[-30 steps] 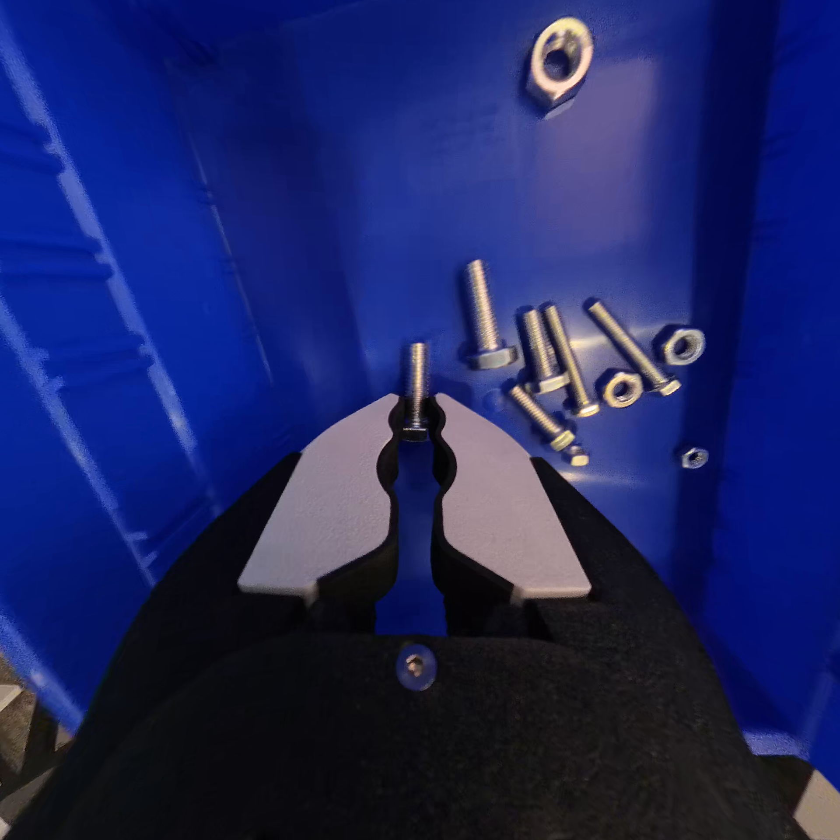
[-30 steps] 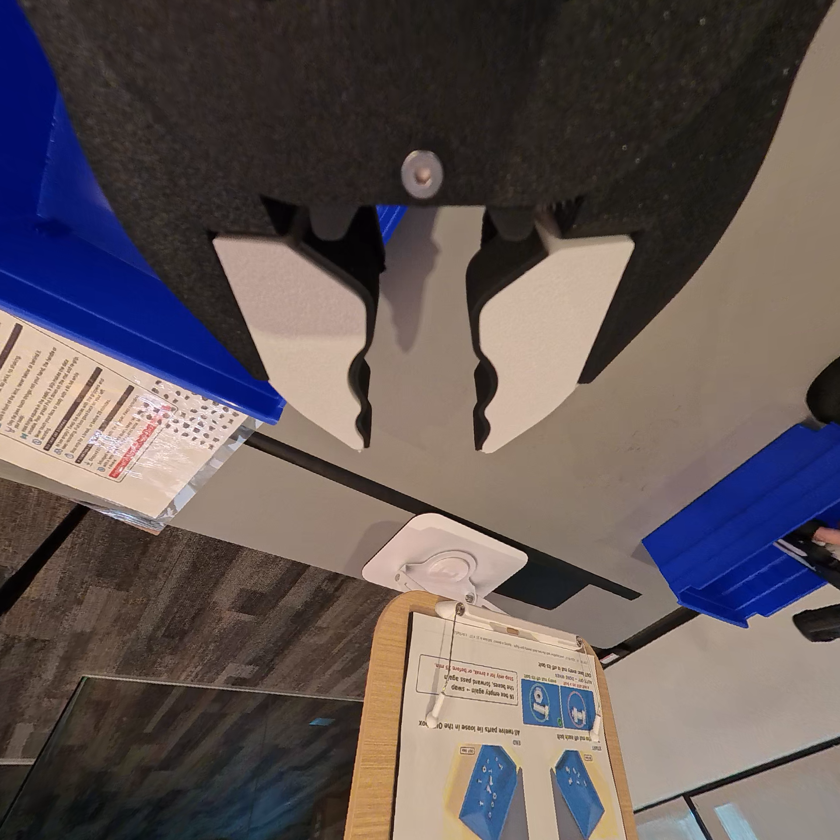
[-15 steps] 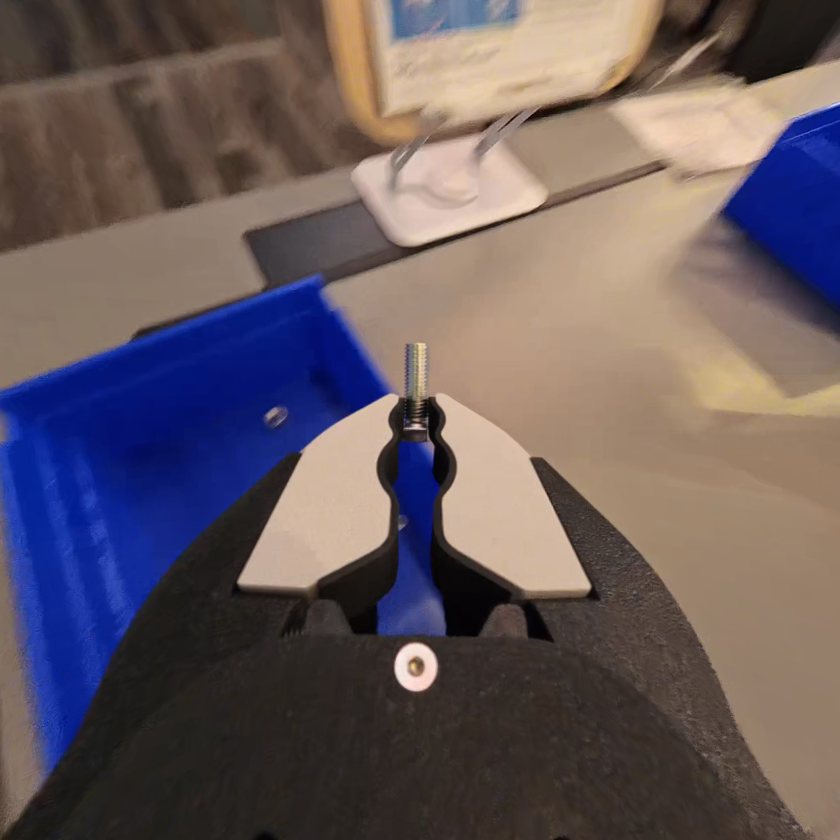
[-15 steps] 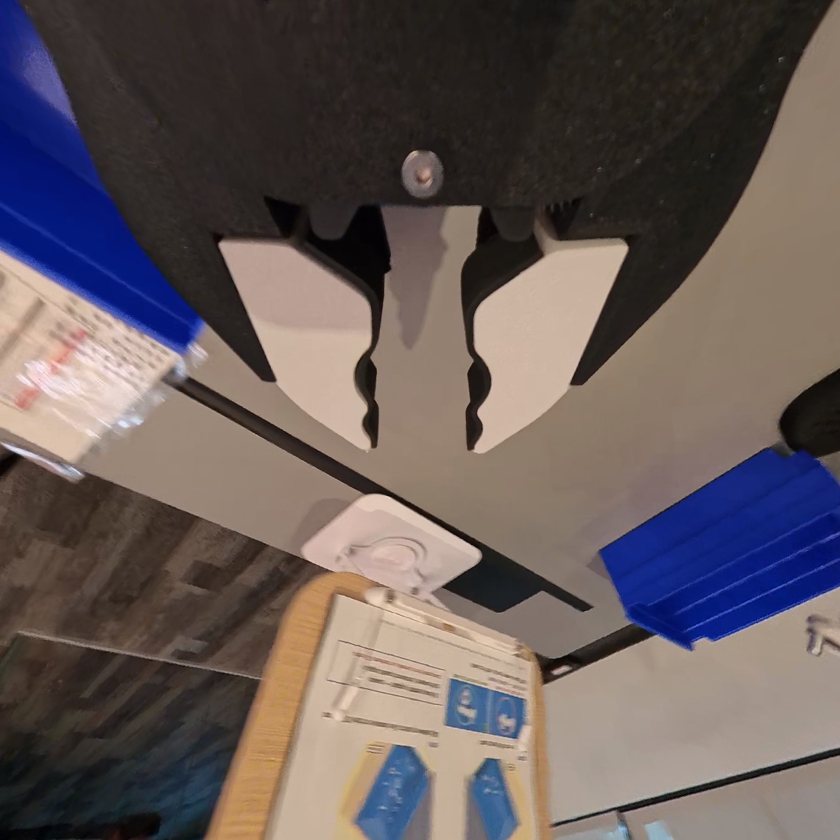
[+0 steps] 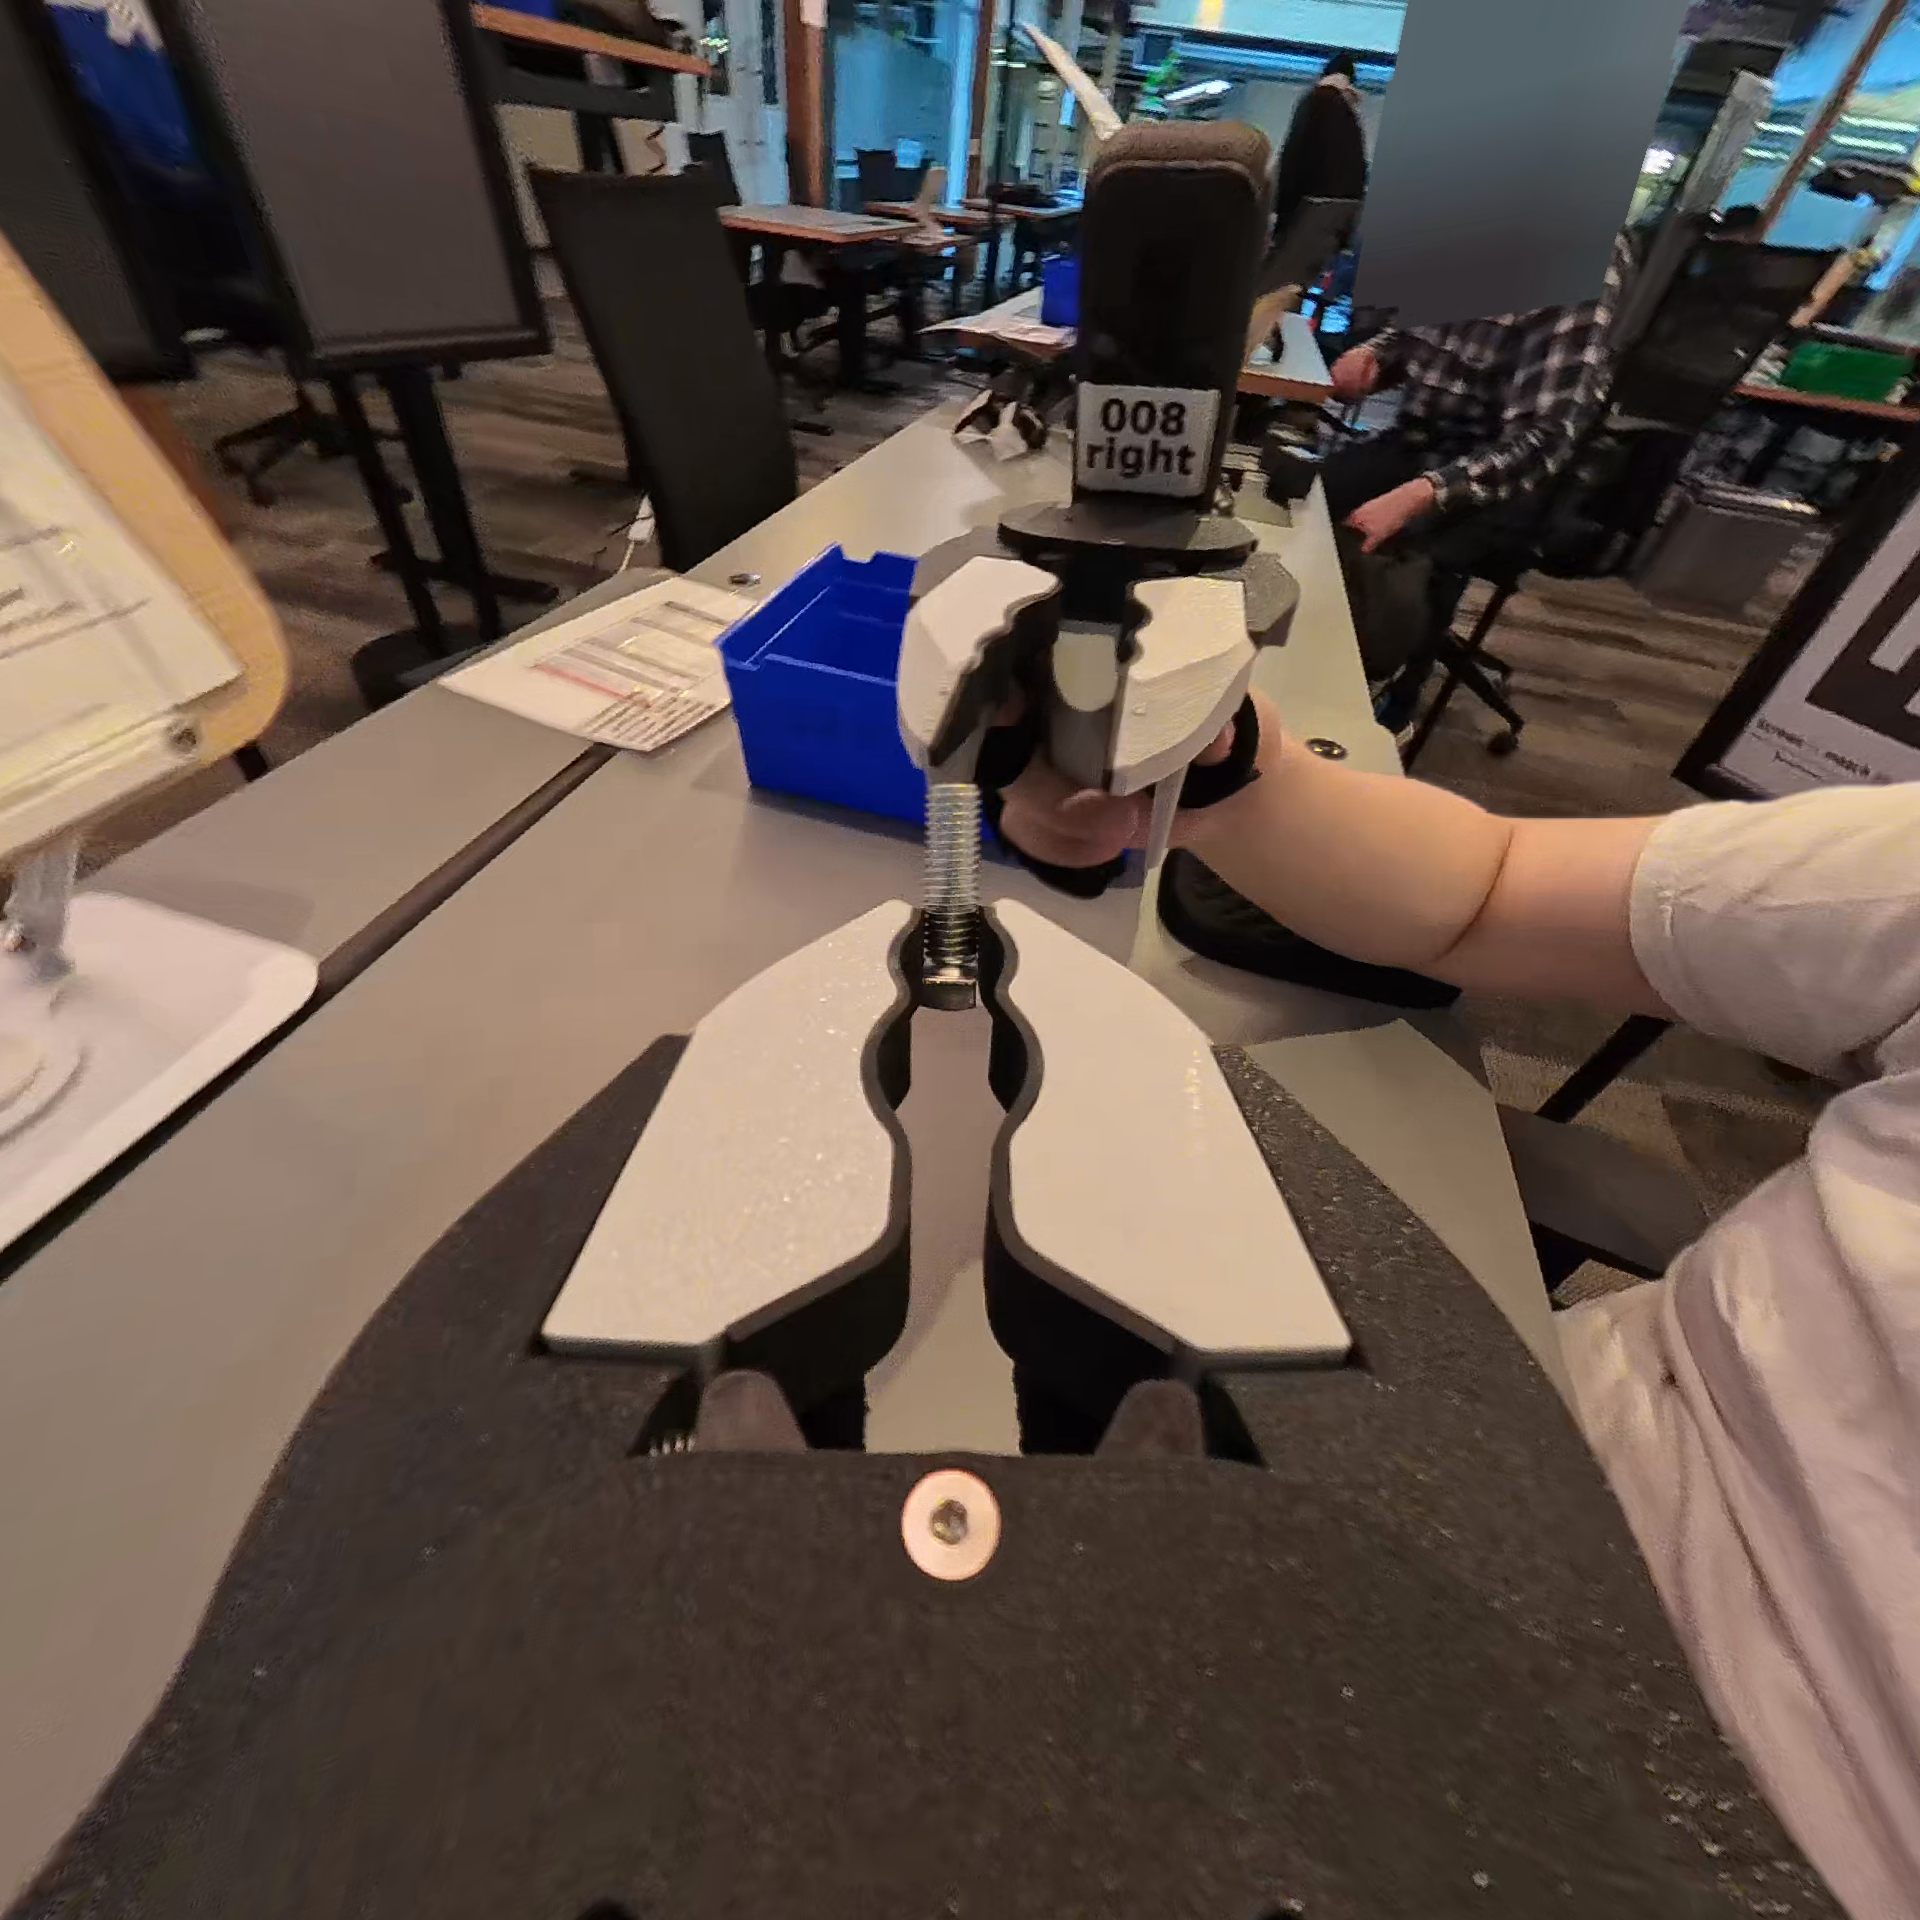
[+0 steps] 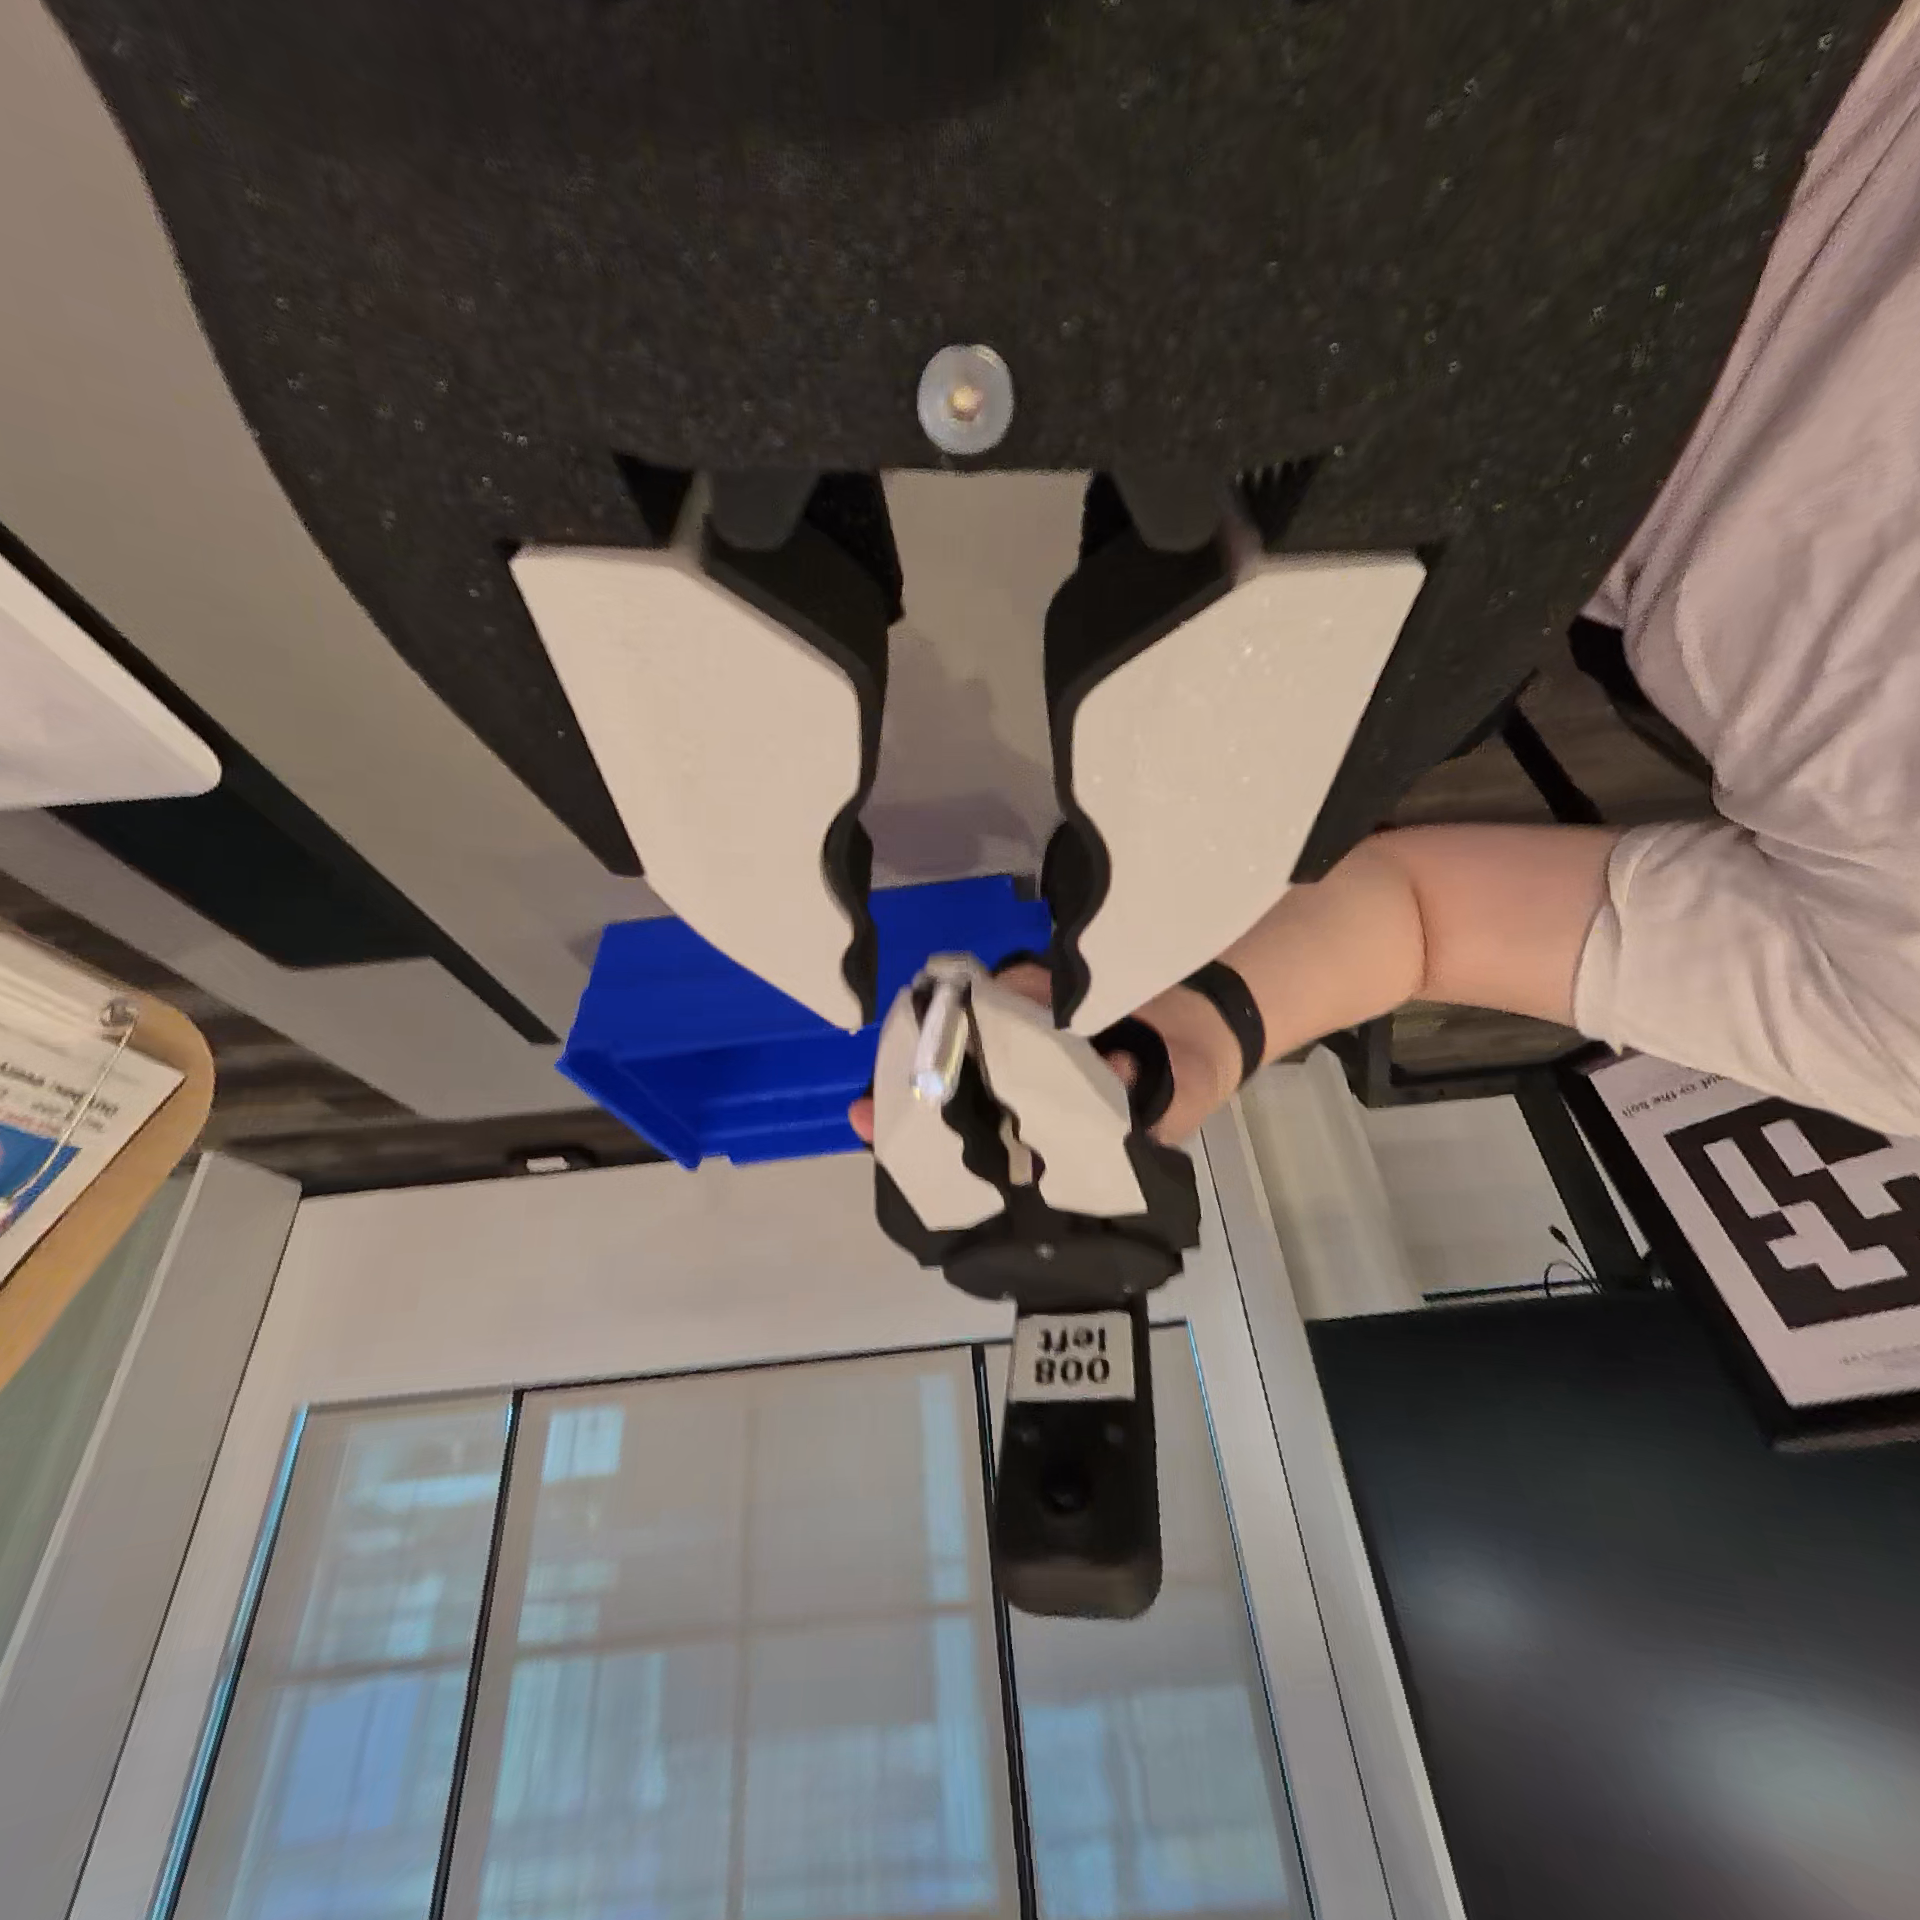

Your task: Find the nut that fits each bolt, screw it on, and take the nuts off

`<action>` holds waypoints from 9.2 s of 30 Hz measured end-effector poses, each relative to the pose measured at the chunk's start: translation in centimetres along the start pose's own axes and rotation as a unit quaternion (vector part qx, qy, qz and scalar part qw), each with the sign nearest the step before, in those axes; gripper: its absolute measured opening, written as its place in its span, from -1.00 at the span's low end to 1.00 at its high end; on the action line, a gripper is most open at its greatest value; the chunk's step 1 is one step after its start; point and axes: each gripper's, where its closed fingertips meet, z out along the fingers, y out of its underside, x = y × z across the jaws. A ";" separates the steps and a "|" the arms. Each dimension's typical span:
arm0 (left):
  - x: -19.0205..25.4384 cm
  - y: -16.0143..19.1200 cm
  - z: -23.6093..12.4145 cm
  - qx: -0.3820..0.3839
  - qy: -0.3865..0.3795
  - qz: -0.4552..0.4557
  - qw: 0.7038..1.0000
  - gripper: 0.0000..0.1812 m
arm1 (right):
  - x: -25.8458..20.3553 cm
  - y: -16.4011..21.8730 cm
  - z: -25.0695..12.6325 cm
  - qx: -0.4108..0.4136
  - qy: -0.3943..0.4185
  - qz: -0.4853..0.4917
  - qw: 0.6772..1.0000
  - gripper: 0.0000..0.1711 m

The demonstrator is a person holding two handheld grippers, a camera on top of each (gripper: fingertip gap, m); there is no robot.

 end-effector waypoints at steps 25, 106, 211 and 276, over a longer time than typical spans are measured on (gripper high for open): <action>-0.5 0.6 2.2 -0.004 0.012 0.051 0.999 -0.69 | 1.2 2.7 -0.6 -0.030 -0.031 0.016 0.999 -0.89; -27.9 23.9 -25.2 -0.384 -0.441 -0.203 0.785 -0.81 | 13.6 17.5 -5.5 -0.269 0.151 0.011 0.951 -0.72; -3.1 7.8 7.7 -0.024 -0.015 0.094 0.995 -0.41 | 4.8 8.7 -1.5 -0.194 0.001 -0.030 0.980 -0.89; -7.1 5.8 4.5 0.016 -0.074 0.069 0.995 -1.00 | 11.9 20.1 -9.2 -0.424 0.089 -0.003 0.901 -0.63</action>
